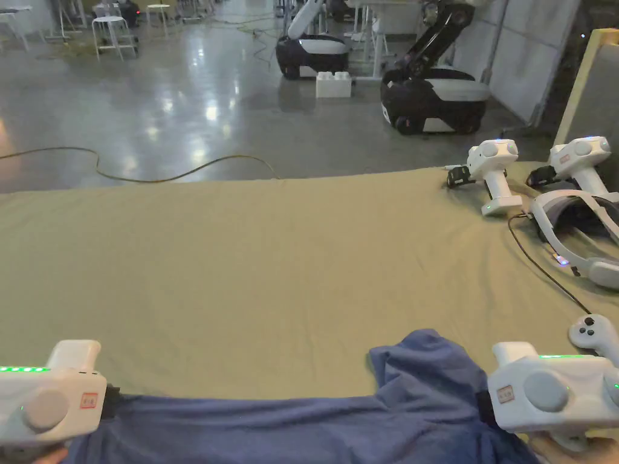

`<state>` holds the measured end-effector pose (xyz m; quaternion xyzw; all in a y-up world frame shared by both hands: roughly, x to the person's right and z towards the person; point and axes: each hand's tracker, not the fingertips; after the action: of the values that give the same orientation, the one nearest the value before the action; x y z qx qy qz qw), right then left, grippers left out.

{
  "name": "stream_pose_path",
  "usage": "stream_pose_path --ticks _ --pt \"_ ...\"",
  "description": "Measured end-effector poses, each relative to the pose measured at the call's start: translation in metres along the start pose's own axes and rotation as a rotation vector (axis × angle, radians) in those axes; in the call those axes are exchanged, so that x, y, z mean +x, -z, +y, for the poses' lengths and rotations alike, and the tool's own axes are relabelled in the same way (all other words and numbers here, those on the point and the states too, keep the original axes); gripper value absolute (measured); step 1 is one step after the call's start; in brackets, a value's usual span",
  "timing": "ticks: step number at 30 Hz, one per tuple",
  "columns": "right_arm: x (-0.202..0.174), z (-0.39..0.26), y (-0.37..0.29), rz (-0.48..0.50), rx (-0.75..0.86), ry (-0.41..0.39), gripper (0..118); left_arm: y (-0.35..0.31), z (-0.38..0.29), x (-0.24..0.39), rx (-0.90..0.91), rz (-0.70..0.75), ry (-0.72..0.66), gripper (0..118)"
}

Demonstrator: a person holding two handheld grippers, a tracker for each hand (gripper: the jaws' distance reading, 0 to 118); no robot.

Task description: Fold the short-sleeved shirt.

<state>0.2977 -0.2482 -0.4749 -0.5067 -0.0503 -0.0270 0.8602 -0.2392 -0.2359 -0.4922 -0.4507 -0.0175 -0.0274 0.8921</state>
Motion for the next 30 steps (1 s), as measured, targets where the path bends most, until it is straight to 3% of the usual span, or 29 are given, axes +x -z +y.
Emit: stream_pose_path --ticks 1,4,8,10,19,24,30 --pt "0.001 0.0 -0.015 -0.013 0.045 0.002 0 -0.008 0.0 -0.013 0.04 -0.03 -0.025 5" --pt "0.005 -0.003 -0.077 0.074 0.155 0.012 0 -0.078 -0.001 -0.037 0.131 -0.087 -0.085 5" --pt "0.003 -0.015 -0.169 0.073 0.329 -0.076 0 -0.19 -0.01 -0.06 0.272 -0.158 -0.132 5" --pt "0.006 -0.021 -0.214 0.104 0.387 -0.08 0 -0.241 -0.017 -0.067 0.344 -0.174 -0.147 5" --pt "-0.001 -0.012 -0.408 0.105 0.767 -0.133 0 -0.432 -0.018 -0.077 0.669 -0.103 -0.095 4" --pt "-0.01 0.028 -0.483 0.085 0.9 -0.153 0 -0.501 0.016 -0.084 0.79 -0.039 -0.094 4" --pt "-0.024 0.093 -0.52 0.035 0.945 -0.149 0 -0.529 0.081 -0.092 0.862 0.004 -0.12 4"
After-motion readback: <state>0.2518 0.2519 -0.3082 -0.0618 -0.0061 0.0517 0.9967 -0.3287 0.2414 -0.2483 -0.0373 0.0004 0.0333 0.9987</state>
